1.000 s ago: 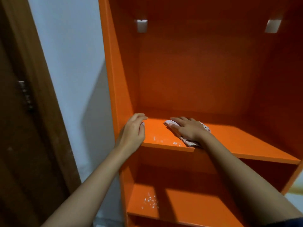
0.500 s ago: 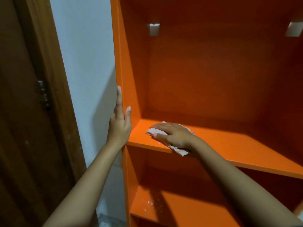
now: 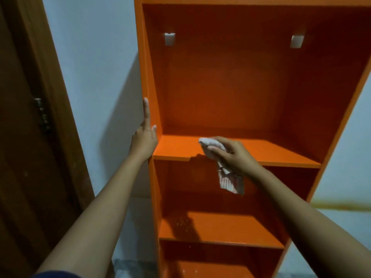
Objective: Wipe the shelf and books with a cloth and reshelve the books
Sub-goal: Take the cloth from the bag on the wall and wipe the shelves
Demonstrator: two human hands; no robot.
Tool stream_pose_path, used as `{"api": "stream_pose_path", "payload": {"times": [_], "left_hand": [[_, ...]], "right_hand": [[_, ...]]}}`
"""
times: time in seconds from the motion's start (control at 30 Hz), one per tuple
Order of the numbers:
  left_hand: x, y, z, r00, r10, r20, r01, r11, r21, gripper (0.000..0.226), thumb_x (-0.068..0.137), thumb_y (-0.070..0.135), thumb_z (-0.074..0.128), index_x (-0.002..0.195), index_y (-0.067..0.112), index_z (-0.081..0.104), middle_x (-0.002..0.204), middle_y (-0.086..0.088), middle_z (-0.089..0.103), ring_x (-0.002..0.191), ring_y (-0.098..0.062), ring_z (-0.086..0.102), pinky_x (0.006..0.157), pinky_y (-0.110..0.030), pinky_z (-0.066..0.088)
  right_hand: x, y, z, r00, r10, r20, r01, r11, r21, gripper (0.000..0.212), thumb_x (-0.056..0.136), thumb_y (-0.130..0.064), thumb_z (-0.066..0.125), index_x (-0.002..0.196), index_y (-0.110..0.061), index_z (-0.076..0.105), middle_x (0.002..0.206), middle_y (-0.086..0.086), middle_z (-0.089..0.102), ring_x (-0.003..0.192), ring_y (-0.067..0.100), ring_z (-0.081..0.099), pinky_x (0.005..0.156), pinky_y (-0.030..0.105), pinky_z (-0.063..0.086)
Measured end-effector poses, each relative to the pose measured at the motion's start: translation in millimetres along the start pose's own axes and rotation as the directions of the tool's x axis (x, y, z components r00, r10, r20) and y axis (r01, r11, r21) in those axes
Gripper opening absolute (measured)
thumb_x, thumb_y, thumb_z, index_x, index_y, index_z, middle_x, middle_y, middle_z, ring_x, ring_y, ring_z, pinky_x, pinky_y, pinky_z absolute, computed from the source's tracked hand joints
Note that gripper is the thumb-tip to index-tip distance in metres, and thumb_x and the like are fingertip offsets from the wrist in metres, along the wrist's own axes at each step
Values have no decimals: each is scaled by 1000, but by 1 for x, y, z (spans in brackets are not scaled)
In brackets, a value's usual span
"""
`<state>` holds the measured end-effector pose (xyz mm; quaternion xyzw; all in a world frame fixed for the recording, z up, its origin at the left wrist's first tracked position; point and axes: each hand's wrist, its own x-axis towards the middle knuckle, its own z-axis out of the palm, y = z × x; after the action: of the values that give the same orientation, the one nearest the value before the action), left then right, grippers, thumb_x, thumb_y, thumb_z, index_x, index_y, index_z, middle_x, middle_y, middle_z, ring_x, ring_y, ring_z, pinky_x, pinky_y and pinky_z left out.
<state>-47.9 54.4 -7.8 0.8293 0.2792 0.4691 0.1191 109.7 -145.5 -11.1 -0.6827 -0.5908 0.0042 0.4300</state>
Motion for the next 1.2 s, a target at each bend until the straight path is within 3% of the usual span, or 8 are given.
{"api": "stream_pose_path", "payload": {"times": [0.1,0.17,0.3,0.43,0.63,0.77,0.9,1.2], "left_hand": [[-1,0,0,1000,-26,-2,26,999,23,74,100,17,39,144,30,-19,102,-29,61,69,-40,56,62,-39,40],[-1,-2,1,1000,-22,-6,22,999,35,73,100,17,39,146,28,-17,106,-29,60,76,-43,58,66,-42,43],[-2,-2,-1,1000,-22,-13,23,998,62,72,100,16,39,147,25,-14,107,-29,60,80,-46,58,69,-42,42],[0,-5,-2,1000,5,5,-5,999,49,74,100,18,39,142,28,-22,92,-28,61,65,-37,55,59,-36,40],[5,-22,-7,994,63,93,-59,998,-36,75,101,26,36,138,39,-28,63,-15,51,47,-25,48,46,-30,40],[10,-33,-8,986,77,150,-54,987,-150,74,96,41,34,127,62,-30,98,-27,62,62,-33,62,64,-48,56],[10,-32,-9,985,83,150,-58,985,-164,71,91,46,31,125,66,-28,104,-23,63,63,-34,63,67,-49,56],[9,-30,-9,986,67,152,-39,983,-178,71,91,44,31,122,69,-28,90,-29,63,64,-36,62,71,-48,55]], "right_hand": [[-21,7,-37,964,37,-263,-40,999,-7,25,94,-23,54,117,-34,57,111,-18,60,105,1,56,82,20,46],[-30,22,-51,930,77,-360,-121,988,-100,28,96,-27,51,123,-29,57,110,-13,62,100,8,59,80,28,49],[-35,54,-35,946,254,-199,-315,864,-393,37,101,-34,35,135,-24,48,133,7,56,125,30,48,98,37,36],[-17,50,5,969,247,-11,-186,702,-688,55,99,-46,7,146,-28,29,151,-1,33,141,25,21,108,33,14],[22,12,63,971,171,166,-13,732,-681,52,101,-41,25,150,-24,17,155,1,24,137,34,22,110,40,18],[52,-2,92,955,105,277,113,737,-667,54,102,-40,25,150,-19,15,154,7,26,138,34,25,112,37,18],[77,-11,113,939,41,341,184,779,-600,52,101,-41,29,147,-15,27,149,9,36,138,34,30,109,36,25],[115,-12,120,929,123,349,56,886,-461,41,100,-42,29,121,-15,53,129,16,55,123,34,46,87,35,37]]}}
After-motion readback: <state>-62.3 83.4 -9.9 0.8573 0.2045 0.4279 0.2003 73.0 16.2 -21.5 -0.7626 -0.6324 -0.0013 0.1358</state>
